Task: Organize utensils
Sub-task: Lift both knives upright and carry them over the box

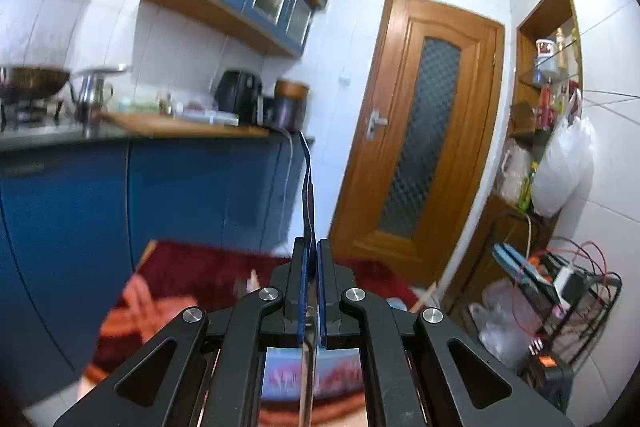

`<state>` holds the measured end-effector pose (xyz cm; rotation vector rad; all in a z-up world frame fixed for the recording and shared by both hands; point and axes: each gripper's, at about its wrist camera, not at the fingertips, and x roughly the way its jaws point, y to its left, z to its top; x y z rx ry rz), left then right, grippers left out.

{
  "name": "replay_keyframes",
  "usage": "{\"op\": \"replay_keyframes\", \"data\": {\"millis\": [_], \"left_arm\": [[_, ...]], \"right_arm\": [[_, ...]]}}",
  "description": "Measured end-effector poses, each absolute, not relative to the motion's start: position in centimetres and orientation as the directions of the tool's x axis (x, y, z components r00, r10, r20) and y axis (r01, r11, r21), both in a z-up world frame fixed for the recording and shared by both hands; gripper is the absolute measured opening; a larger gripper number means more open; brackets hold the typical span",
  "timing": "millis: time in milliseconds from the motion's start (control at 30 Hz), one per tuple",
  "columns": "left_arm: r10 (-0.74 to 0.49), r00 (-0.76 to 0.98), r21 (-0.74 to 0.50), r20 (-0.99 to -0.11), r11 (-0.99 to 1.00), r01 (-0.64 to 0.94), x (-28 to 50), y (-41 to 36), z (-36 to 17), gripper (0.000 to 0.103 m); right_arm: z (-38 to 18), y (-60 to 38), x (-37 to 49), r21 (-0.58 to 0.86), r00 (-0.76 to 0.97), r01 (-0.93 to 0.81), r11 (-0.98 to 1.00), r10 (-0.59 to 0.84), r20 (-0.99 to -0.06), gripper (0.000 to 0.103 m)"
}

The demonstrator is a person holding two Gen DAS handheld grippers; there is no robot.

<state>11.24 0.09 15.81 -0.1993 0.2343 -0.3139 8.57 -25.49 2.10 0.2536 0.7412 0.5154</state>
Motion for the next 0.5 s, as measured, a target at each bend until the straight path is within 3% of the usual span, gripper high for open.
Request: {"op": "replay_keyframes", "data": {"millis": [167, 500], "left_arm": [[-0.215, 0.97, -0.154, -0.116, 0.968, 0.196, 13.4, -1.1, 16.3, 0.004], [-0.201, 0.977, -0.167, -0.076, 0.968, 0.186, 16.7, -2.1, 14.7, 0.004]], "right_arm": [[2.1, -26.4, 8.6, 0.421, 0.664, -0.334, 0.844, 0.527, -0.53, 0.007], [5.8, -27.6, 9.0, 0.348, 0.775, -0.336, 0.875, 0.467, -0.426, 0.007]]}}
